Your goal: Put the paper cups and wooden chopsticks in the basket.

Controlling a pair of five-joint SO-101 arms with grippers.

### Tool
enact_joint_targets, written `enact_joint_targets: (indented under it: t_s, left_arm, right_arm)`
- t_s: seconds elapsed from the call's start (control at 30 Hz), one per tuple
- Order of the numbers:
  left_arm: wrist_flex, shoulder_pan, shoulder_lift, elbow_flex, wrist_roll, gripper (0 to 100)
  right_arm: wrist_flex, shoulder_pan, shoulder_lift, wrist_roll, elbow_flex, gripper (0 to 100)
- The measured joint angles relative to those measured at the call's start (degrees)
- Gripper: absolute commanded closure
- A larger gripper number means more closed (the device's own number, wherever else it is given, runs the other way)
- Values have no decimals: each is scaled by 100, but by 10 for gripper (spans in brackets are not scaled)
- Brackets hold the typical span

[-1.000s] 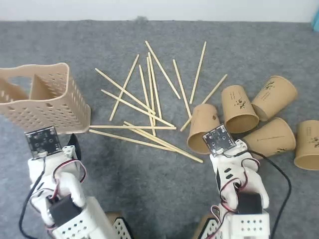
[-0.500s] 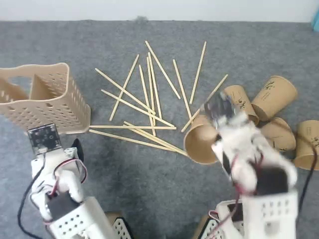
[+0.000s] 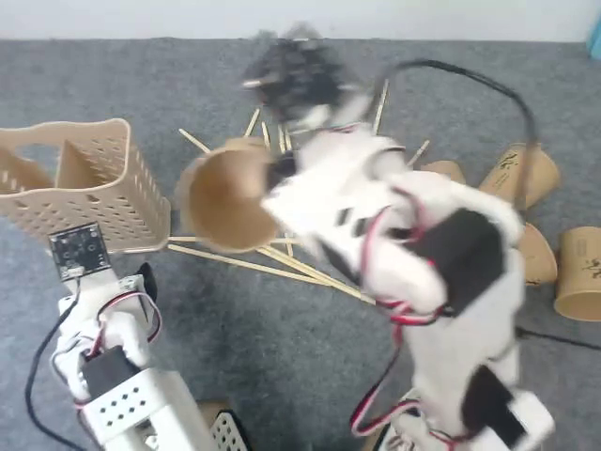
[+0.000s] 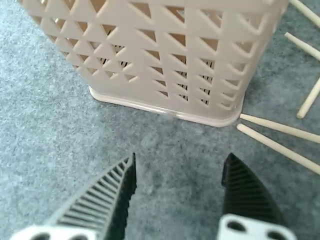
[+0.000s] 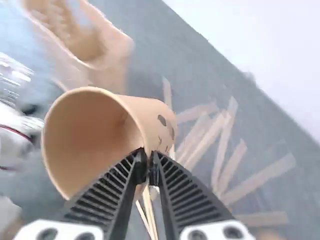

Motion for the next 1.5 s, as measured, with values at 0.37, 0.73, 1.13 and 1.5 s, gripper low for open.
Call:
enact_joint_targets:
  t_s: [0.37,0.73,1.13,1.5]
  left_arm:
    - [-105,0,0,0,0,732]
    - [-176,0,0,0,0,732]
    - [-264,0,18,0,0,732]
    - [-264,0,18,0,0,732]
  right_arm:
    - [-2013,-466,2303,-18,-1908,991]
    - [-3033,-466,3473,-70,-1908,991]
    - [-3429,-651,4132,-105,-1899,990]
    - [-3464,-651,4229,-105,-1908,854]
